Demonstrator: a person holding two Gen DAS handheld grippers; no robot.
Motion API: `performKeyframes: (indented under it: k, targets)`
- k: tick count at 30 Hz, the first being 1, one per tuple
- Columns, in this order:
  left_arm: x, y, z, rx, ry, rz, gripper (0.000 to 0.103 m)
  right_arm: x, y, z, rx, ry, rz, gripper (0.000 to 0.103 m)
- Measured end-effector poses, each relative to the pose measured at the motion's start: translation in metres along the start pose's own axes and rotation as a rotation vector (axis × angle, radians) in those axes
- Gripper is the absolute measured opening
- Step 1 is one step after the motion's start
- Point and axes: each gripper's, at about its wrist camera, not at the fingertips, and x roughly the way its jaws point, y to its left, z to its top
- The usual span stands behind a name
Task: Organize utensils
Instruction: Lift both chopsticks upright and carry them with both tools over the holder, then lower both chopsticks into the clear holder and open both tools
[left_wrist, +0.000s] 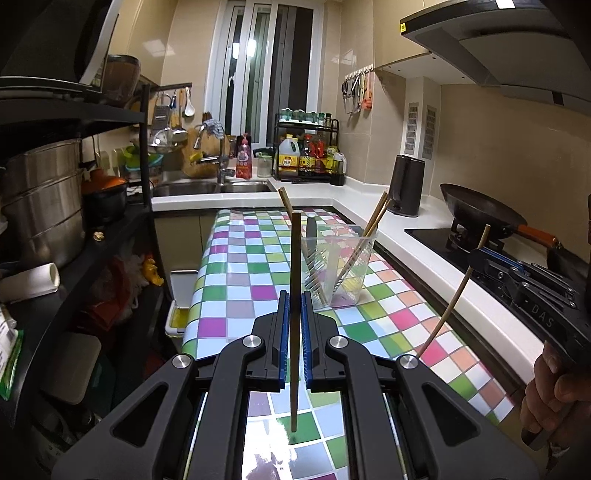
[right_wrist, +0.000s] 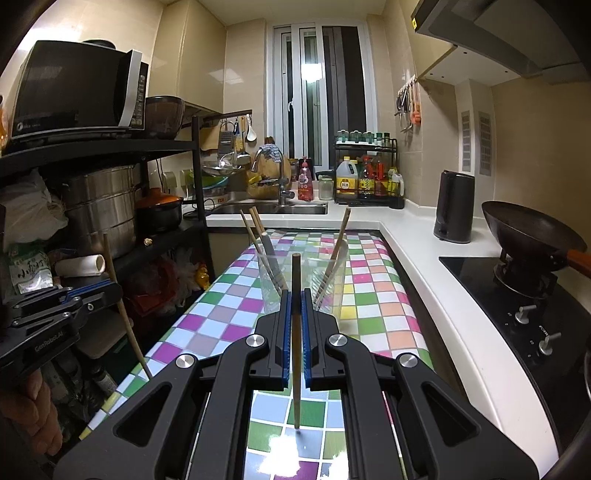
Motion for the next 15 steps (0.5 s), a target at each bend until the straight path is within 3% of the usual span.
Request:
performKeyframes:
  k: [7,15]
  targets:
    - [0.024,0.009,0.044,-0.043,0.032,-0.068,0.006,0.012,-0.015,0.045,0.039,0.017,0.050,0.005]
    - [0.060,-0.001,0.112,-0.041,-0.019,-0.139,0.006,0.035,-0.020,0.111,0.032,-0.068,0.060,0.005]
